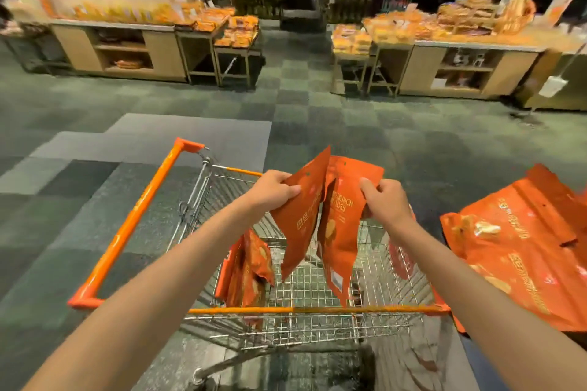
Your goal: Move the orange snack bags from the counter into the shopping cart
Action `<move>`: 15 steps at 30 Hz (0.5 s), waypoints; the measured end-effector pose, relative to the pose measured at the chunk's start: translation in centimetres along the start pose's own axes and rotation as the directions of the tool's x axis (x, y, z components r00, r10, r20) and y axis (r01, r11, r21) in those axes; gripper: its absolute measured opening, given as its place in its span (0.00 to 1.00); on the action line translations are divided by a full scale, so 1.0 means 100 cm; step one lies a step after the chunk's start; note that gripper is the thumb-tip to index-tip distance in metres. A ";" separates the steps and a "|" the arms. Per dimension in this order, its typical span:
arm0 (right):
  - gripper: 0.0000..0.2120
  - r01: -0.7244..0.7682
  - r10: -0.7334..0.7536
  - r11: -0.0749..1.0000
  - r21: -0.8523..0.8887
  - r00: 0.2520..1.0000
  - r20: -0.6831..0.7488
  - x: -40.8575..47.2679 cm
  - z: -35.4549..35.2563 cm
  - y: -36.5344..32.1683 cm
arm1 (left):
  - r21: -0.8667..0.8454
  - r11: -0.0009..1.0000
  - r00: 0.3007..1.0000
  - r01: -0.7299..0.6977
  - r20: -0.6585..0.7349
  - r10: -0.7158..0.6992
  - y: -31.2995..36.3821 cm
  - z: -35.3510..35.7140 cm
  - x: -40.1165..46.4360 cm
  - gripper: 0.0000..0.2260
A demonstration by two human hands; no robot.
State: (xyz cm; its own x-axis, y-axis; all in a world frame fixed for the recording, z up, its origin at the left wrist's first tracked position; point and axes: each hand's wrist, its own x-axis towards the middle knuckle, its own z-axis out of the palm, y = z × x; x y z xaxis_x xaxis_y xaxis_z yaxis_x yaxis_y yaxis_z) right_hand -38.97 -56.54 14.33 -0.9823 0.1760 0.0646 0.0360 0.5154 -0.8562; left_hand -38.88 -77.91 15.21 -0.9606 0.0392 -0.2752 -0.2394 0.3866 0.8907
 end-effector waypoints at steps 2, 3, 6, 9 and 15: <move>0.22 0.014 -0.014 1.000 -0.012 1.000 0.021 0.021 0.016 0.008 | -0.061 0.997 0.998 0.045 -0.030 -0.047 -0.017 0.002 0.016 0.06; 0.22 0.001 0.000 1.000 -0.015 0.998 0.067 0.034 0.027 0.016 | -0.082 0.994 0.996 0.077 -0.039 -0.081 -0.028 0.002 0.025 0.06; 0.19 -0.064 0.068 0.998 -0.028 0.974 0.216 0.065 0.053 0.038 | -0.125 0.978 0.984 0.166 -0.047 -0.173 -0.051 0.006 0.052 0.05; 0.18 -0.077 0.113 0.990 -0.115 0.930 0.350 0.089 0.079 0.060 | -0.136 0.955 0.960 0.263 -0.062 -0.273 -0.071 0.010 0.081 0.05; 0.13 -0.095 0.292 0.945 -0.312 0.674 0.679 0.140 0.130 0.119 | -0.009 0.904 0.901 0.427 -0.087 -0.426 -0.123 0.037 0.135 0.04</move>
State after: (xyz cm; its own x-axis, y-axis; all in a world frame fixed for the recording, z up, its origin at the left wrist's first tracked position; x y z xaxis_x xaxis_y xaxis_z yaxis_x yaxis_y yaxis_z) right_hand -54.64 -58.86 -1.56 -0.7765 -0.3003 -0.5539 0.1844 0.7324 -0.6554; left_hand -48.35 -78.74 -0.79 -0.7754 -0.2093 -0.5957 -0.6277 0.3581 0.6912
